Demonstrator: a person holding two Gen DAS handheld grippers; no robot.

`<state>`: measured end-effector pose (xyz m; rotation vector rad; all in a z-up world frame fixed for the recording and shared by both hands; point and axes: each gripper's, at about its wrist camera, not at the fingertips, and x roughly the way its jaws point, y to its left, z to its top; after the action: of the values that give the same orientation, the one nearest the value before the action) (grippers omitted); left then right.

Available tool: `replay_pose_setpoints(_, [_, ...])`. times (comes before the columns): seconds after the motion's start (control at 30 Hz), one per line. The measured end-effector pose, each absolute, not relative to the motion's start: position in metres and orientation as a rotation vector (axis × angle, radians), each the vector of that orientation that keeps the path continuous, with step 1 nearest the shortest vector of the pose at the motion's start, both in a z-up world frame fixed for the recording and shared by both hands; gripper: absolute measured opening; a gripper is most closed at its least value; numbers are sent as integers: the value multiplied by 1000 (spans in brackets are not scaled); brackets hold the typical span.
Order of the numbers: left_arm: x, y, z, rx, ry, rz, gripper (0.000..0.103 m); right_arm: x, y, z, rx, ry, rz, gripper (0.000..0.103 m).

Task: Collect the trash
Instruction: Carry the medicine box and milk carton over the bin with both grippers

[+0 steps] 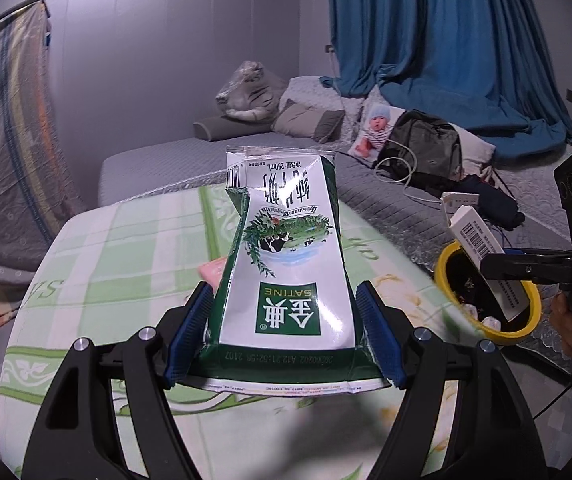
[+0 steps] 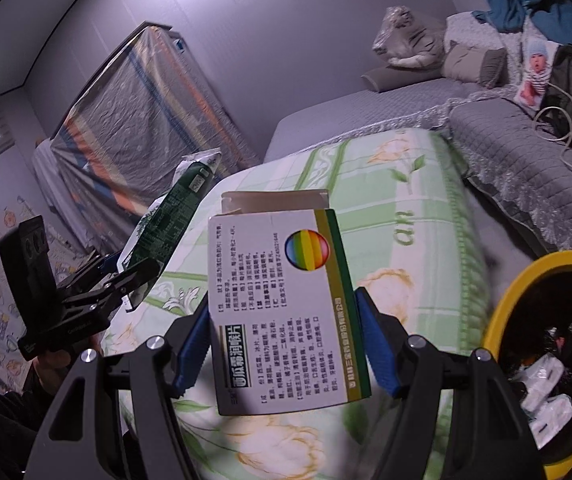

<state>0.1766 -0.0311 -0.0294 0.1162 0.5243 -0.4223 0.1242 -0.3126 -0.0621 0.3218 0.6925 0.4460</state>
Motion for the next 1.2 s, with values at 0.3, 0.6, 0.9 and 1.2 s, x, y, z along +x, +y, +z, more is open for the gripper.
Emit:
replay_pose_setpoints(0.3, [177,-102,-17,173,488,-555,70,103,-379,-57,374,614,280,64])
replay_pose_setpoints(0.6, [174,-170,-14,202,474,-675,70,80,-438,-66,431,561,125,64])
replay_pose_setpoints(0.9, [177,-229,-21,238,471,-759,70,68,-484,-92,475,560,-5,64])
replay_pose_setpoints(1.2, [177,-268,-36,277,485,-810,45,55,-507,-118,477,583,-134,64])
